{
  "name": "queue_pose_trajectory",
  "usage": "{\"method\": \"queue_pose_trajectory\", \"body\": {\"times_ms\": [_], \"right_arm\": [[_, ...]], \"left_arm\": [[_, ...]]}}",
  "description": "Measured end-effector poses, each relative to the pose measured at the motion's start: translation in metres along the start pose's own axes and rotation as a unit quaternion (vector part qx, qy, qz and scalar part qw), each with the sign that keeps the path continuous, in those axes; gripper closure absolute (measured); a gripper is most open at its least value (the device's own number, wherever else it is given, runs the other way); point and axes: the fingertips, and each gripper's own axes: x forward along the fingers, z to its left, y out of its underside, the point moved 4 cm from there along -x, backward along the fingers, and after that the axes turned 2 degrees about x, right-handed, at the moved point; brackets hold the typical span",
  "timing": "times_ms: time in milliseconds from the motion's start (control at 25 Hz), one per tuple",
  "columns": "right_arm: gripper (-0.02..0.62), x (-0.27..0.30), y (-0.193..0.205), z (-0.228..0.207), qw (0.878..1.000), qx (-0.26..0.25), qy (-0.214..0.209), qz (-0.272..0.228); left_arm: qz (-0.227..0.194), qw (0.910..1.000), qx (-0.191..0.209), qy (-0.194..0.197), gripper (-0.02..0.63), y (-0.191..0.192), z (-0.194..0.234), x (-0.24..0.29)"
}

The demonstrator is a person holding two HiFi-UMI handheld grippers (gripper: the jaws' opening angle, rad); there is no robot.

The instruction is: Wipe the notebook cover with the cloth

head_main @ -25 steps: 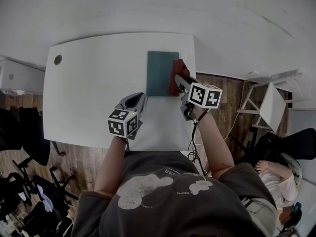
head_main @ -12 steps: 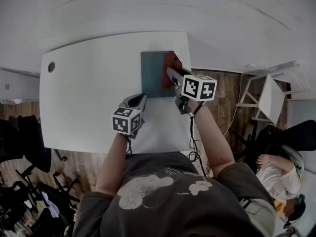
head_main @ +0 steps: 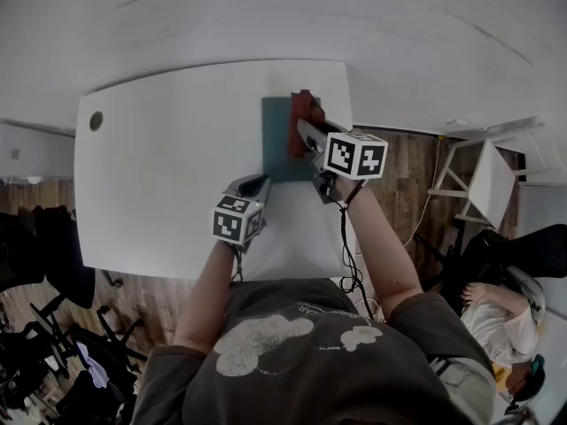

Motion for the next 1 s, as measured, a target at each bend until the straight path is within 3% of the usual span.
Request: {"method": "queue_pose_trajectory", "body": {"times_ms": [520,1000], "right_arm": [[0.489,0.034,0.004,0.003,0.999,-0.01,-0.012,0.033],[0.489,0.08,-0.007,0.007,0.999,-0.005,-0.024,0.048]], "left_arm": [[0.025,0.9996,0.005,0.013,0.607,0.002,0.001,0.008],[0.061,0.9978,-0.018,0.02,0.607,-0.001,0.006,0.01]]}}
